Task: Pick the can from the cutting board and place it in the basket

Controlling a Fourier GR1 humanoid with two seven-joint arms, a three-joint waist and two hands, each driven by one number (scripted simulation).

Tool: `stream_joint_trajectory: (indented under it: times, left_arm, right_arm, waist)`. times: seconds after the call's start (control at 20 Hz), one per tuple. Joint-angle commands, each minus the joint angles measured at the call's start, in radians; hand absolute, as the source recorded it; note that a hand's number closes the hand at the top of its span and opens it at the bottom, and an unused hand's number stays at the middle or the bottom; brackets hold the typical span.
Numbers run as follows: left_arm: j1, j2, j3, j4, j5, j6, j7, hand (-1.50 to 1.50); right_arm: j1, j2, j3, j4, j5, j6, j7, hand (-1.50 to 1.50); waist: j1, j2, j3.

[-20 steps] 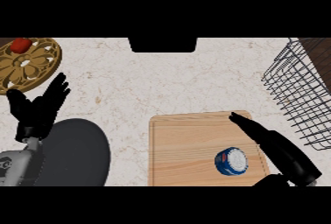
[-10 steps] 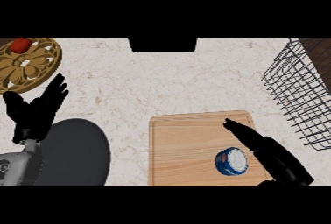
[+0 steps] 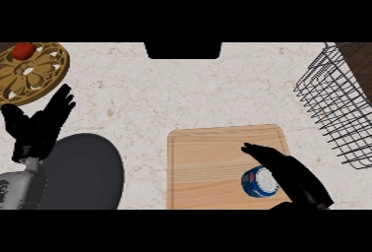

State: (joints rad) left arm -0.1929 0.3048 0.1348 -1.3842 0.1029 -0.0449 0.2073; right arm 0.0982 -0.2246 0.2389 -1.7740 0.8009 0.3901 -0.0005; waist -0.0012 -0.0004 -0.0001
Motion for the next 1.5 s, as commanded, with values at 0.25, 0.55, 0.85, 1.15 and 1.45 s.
stream_joint_trajectory:
  times: [0.25,0.55,0.85,1.15,1.45]
  left_arm:
    - [0.038,-0.005,0.02,-0.063,-0.013,-0.018,0.01,0.0]
    - [-0.031,-0.02,0.034,0.031,-0.026,-0.024,-0.01,0.0]
    - [-0.022,-0.028,0.003,-0.012,-0.033,-0.018,0.011,0.0]
    - [-0.054,-0.042,-0.02,-0.008,-0.036,-0.026,0.009,0.0]
    - [-0.076,-0.059,-0.058,-0.014,-0.039,-0.048,0.023,0.0]
  right_arm:
    - [-0.056,0.026,0.08,0.123,0.143,-0.062,-0.043,1.5]
    - [-0.05,0.024,0.082,0.09,0.156,-0.033,-0.048,1.5]
    - [-0.217,0.219,-0.097,0.228,0.181,-0.215,0.422,1.5]
    - [-0.381,0.223,-0.201,0.293,0.154,-0.443,0.76,1.5]
    - [-0.664,0.224,-0.201,0.34,0.196,-0.801,0.904,1.5]
  waist:
    - [0.003,0.0,0.0]
    - [-0.001,0.0,0.0]
    - [0.038,0.018,0.0]
    - [0.083,0.033,0.003]
    - [0.141,0.025,0.002]
